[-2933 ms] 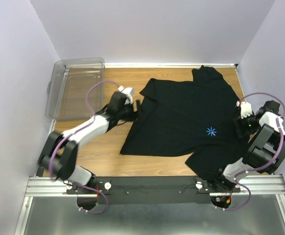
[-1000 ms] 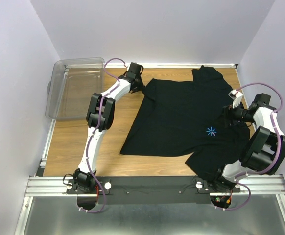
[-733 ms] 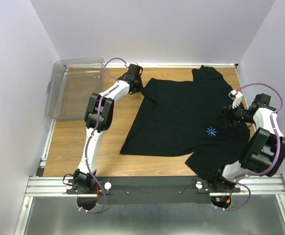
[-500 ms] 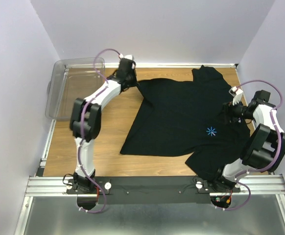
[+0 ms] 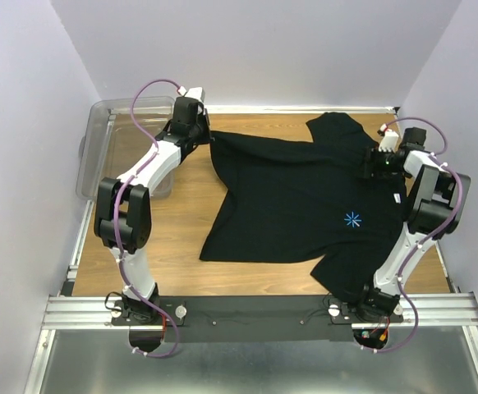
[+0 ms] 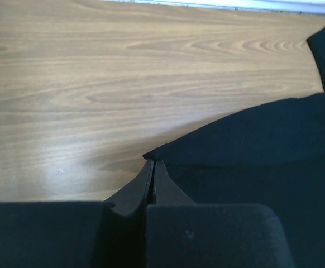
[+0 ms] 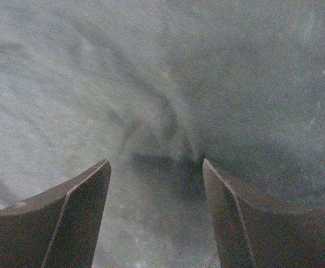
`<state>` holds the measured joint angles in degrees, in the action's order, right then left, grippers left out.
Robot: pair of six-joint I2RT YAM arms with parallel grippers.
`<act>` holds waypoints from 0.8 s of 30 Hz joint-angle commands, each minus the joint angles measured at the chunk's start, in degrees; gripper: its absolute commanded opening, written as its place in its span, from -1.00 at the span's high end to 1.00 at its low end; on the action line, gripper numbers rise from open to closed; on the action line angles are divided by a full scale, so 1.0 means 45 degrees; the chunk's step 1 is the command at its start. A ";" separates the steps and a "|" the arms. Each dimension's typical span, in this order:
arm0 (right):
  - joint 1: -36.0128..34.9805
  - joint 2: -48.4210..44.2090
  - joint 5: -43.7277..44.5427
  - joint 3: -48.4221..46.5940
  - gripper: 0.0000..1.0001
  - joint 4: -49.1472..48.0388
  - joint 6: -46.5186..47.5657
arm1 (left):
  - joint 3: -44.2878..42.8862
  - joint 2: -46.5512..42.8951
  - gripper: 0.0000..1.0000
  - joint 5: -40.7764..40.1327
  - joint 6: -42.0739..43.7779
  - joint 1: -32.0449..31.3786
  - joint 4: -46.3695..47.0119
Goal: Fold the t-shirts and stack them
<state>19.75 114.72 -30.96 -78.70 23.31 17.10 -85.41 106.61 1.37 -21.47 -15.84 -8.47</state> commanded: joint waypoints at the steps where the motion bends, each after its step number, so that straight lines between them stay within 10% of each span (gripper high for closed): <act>1: -0.0286 0.0269 0.1683 0.0103 -0.47 -0.0258 0.0043 | 0.0325 -0.0253 1.00 0.0692 0.0397 0.0198 -0.0071; 15: -0.0384 -0.2906 0.4204 0.4750 0.77 0.3329 0.6077 | 0.2607 -0.1909 1.00 0.2430 0.0885 0.0238 -0.0558; 21: -0.0268 -0.5372 0.3874 0.5478 0.70 0.5562 0.7960 | 0.5086 -0.4098 1.00 0.2587 0.0886 0.0413 -0.0482; 24: -0.0034 -0.5883 0.2392 0.3744 -0.15 0.5465 0.6730 | 0.5929 -0.4997 1.00 0.2802 0.0885 0.0453 -0.0383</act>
<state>18.41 91.37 -15.64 -54.89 43.11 48.36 -62.26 88.71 11.66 -18.39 -14.66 -10.59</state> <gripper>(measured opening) 0.421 0.007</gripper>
